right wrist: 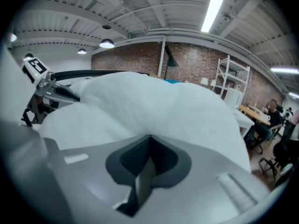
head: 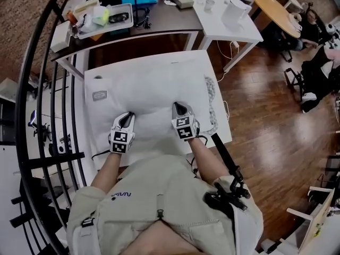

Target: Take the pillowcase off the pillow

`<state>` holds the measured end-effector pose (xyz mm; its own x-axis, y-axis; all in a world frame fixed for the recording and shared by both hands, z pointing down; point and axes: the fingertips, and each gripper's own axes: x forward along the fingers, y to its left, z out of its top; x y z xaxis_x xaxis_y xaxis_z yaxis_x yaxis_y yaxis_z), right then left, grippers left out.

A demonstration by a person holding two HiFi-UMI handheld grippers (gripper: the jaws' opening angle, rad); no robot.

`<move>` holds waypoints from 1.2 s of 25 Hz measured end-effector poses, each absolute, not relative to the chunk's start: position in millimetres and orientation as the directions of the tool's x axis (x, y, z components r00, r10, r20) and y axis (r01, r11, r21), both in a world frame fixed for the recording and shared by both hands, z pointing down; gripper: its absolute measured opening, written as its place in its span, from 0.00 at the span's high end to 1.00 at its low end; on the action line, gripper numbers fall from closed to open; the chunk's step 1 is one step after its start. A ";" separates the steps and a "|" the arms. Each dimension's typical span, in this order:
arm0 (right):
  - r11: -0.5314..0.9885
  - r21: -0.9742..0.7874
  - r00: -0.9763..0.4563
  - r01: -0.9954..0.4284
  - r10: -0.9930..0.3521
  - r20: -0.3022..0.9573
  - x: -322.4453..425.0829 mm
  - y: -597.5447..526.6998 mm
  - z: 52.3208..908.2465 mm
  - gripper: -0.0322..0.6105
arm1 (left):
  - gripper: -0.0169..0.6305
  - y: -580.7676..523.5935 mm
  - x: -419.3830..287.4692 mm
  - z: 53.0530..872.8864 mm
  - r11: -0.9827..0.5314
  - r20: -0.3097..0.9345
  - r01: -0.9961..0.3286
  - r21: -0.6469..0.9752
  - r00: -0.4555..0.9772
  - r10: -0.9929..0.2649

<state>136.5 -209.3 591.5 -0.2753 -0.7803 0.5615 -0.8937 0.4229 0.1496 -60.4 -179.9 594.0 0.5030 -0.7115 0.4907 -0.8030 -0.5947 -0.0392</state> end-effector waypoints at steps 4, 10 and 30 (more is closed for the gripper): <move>0.402 0.083 -0.300 -0.912 -0.791 0.533 138.0 -220.0 568.2 0.95 | 0.92 -190.1 -67.2 563.8 -0.547 0.458 -0.833 -0.085 0.455 -0.764; 0.350 -0.008 -0.331 -0.937 -0.879 0.344 161.4 -200.8 491.0 0.94 | 0.97 -157.9 -68.0 484.6 -0.390 0.298 -0.921 -0.005 0.371 -0.879; 0.303 0.053 -0.281 -0.952 -0.926 0.251 162.6 -54.1 461.0 0.95 | 0.97 1.3 -47.7 447.7 -0.429 0.161 -0.903 -0.020 0.421 -0.893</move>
